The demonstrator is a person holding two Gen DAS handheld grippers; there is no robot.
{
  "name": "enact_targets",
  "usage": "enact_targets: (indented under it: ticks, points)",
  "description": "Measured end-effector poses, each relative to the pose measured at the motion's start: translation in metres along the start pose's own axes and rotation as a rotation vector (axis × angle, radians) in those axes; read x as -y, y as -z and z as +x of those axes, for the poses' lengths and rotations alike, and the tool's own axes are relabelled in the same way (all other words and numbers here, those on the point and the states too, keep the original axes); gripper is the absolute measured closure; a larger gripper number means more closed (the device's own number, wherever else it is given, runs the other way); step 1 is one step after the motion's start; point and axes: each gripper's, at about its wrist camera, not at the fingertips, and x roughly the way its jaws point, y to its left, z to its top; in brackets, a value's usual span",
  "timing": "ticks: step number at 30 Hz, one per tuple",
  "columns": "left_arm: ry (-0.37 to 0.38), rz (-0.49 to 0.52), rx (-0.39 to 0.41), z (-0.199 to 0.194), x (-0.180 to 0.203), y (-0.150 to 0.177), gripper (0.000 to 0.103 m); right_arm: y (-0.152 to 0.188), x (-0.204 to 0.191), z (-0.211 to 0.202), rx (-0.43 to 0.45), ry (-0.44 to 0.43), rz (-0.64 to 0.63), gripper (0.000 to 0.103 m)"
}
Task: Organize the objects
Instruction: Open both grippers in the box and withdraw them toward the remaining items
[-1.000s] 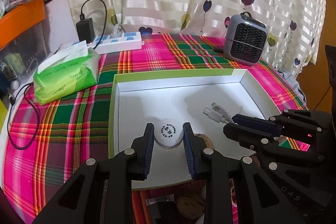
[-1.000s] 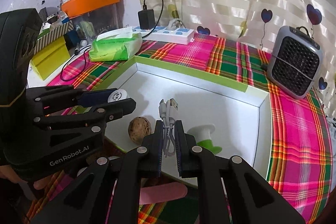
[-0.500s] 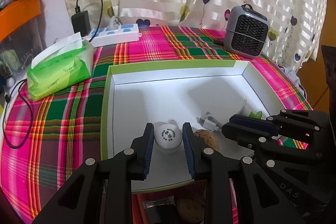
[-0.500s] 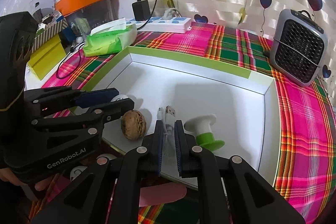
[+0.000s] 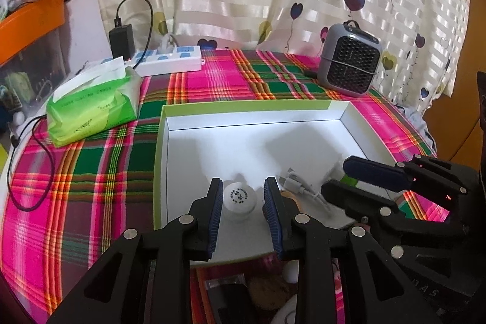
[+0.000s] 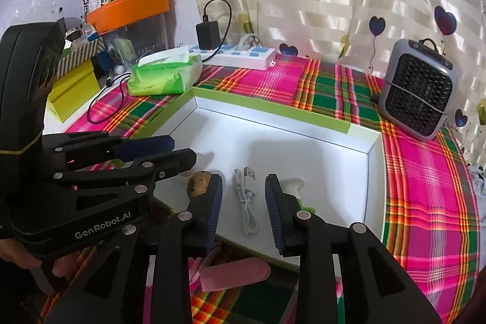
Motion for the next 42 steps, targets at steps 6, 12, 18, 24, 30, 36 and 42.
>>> enact_targets:
  ticks: [6,12,18,24,30,36,42]
  points:
    - [-0.001,0.009,0.022,-0.014,0.002,0.004,0.077,0.005,-0.008,-0.014,0.031,-0.004,-0.011,0.072]
    - [-0.010,0.012,0.024,-0.024,0.002,0.012,0.077,0.014,-0.012,-0.024,0.037,-0.013,-0.013,0.072]
    - [-0.013,0.007,0.047,-0.040,0.000,0.022,0.077,0.021,-0.015,-0.036,0.054,-0.016,-0.007,0.072]
    - [-0.023,0.007,0.061,-0.050,-0.002,0.033,0.077,0.032,-0.007,-0.043,0.052,-0.012,0.027,0.072]
    - [-0.040,0.019,0.036,-0.049,-0.001,0.045,0.075,0.039,0.000,-0.042,0.027,-0.027,0.053,0.072]
    - [-0.052,0.036,0.001,-0.044,0.003,0.055,0.072,0.048,-0.004,-0.035,-0.021,-0.053,0.042,0.072]
    - [-0.065,0.021,-0.001,-0.045,-0.001,0.057,0.071,0.052,-0.003,-0.030,-0.041,-0.044,0.049,0.072]
